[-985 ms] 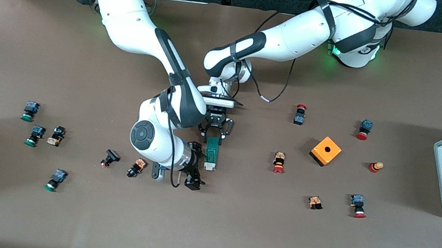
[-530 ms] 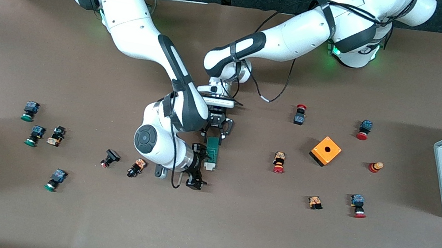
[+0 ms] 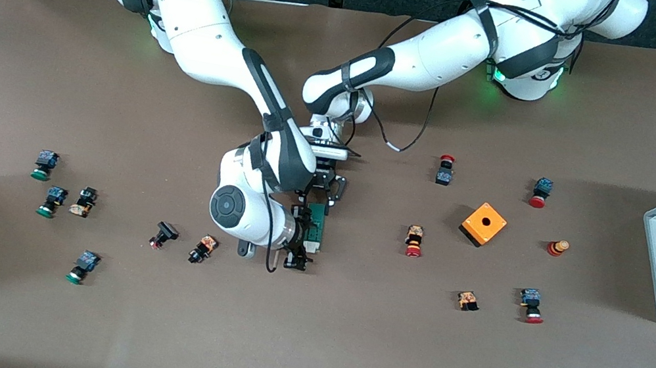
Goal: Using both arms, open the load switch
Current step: 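Press the right gripper down onto the white lever, then push the white lever over into the closed position with the right gripper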
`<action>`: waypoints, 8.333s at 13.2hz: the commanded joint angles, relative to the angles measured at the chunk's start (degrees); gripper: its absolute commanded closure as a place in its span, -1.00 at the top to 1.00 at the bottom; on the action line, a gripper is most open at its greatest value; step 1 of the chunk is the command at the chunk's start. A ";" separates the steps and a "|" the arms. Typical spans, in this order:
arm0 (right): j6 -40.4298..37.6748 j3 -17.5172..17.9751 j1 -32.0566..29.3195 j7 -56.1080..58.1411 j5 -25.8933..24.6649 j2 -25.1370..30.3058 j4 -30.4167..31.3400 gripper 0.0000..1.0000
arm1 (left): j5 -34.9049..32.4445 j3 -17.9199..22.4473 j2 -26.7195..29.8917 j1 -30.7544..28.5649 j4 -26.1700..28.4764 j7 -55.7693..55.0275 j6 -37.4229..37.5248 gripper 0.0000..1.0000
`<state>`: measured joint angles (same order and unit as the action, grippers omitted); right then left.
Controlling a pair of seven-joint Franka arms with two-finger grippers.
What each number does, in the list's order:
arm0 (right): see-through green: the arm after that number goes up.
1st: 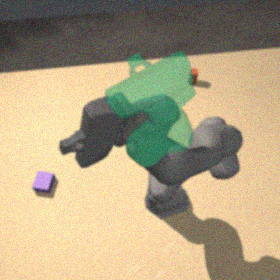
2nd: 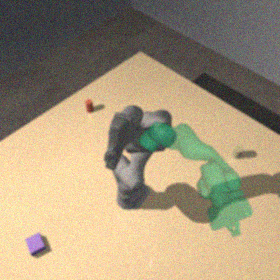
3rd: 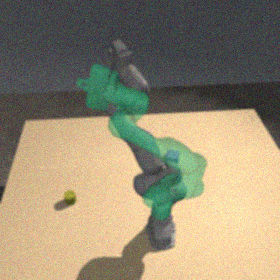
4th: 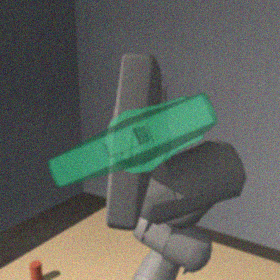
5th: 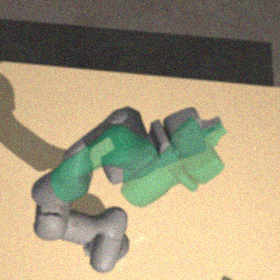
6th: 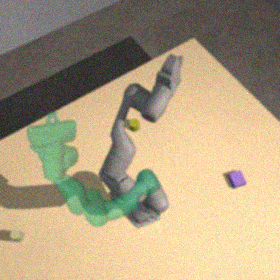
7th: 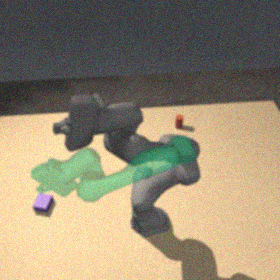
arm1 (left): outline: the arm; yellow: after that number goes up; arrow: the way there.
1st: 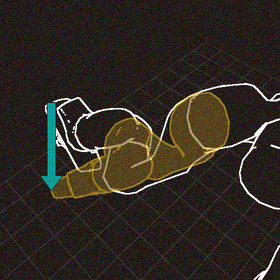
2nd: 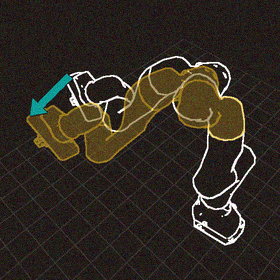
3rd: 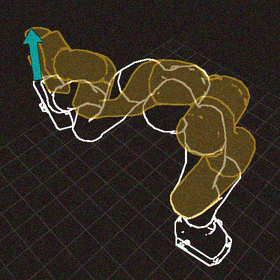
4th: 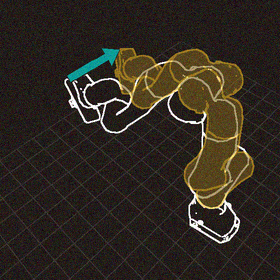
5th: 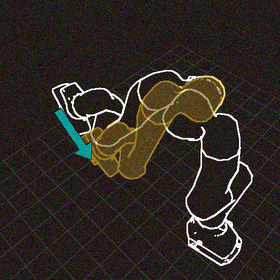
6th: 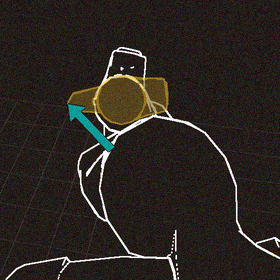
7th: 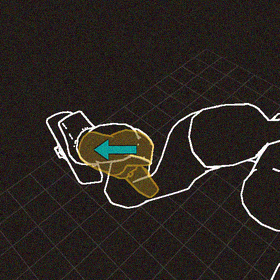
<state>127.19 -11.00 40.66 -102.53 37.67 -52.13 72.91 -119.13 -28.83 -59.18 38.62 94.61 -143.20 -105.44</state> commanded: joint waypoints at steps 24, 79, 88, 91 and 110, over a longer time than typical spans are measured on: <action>-2.47 -1.30 1.26 -1.27 1.35 -1.22 -1.72 -0.07 | -0.93 0.44 -0.76 0.85 -1.09 -0.24 1.12 0.21; -6.26 0.81 1.18 -0.65 -3.92 7.65 6.81 -0.19 | -0.93 0.44 -0.76 0.85 -1.09 -0.24 1.12 0.16; -6.17 1.16 1.35 -0.12 -4.63 10.03 10.58 -0.19 | -0.93 0.44 -0.76 0.85 -1.09 -0.24 1.12 0.16; -6.17 1.69 1.26 -0.21 -5.86 10.73 11.56 -0.19 | -0.93 0.36 -0.76 0.85 -1.09 -0.24 1.12 0.16; -5.11 2.13 3.37 -0.39 -7.96 10.12 13.23 -0.19 | -0.93 0.44 -0.76 0.85 -1.09 -0.24 1.12 0.16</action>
<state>121.87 -9.05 43.41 -102.83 31.55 -42.92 84.16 -119.16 -28.76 -59.19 38.63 94.61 -143.20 -105.36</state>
